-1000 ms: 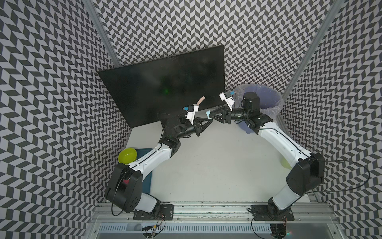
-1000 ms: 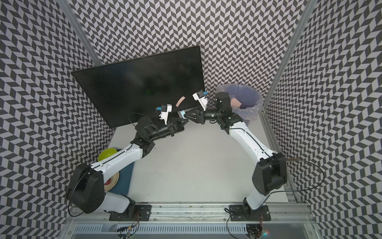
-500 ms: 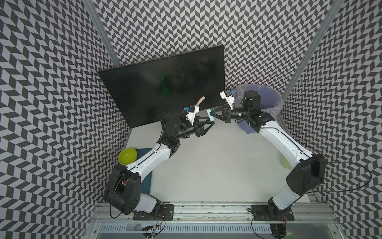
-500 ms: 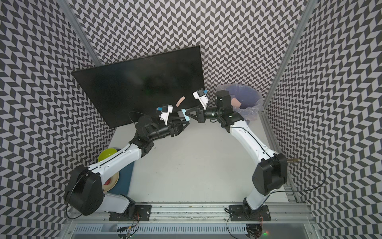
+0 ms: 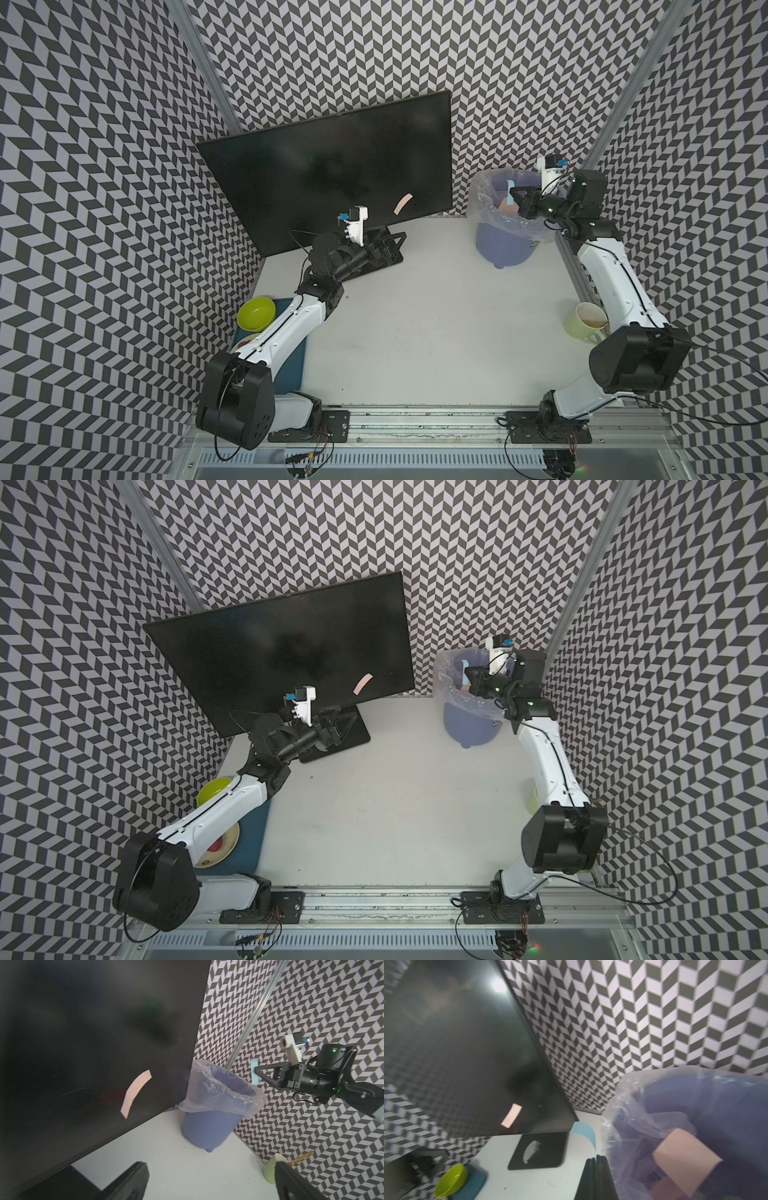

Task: Remove the sticky note from the monitor
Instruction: Place the sticky note in the trash bin, then tear off the sticky note from the monitor.

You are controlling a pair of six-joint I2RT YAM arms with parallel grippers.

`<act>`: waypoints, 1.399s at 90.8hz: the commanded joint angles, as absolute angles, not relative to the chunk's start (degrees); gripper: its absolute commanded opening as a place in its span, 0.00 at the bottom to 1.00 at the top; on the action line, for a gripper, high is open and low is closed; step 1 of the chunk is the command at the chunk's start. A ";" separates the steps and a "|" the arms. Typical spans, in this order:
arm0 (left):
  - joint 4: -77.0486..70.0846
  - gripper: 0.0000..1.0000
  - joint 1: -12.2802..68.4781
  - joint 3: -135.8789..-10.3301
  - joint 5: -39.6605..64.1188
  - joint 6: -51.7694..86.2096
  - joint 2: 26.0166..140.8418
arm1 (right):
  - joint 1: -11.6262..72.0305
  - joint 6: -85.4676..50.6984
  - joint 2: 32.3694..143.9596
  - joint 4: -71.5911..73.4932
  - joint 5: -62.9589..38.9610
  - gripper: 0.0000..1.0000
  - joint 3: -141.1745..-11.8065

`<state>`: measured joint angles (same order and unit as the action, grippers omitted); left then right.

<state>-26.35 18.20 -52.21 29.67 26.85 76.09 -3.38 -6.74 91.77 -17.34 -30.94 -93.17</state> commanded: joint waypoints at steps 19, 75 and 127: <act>-24.50 1.00 16.76 -52.21 23.21 28.13 75.82 | -4.22 2.30 100.11 -22.88 -15.44 0.17 -103.41; -34.49 0.95 15.42 -52.97 18.95 38.72 84.07 | 1.65 -3.45 94.23 -18.15 -23.35 0.94 -99.31; -30.31 0.75 21.34 -68.54 8.17 30.41 99.32 | 6.67 -11.72 85.67 -10.82 -30.99 0.99 -88.87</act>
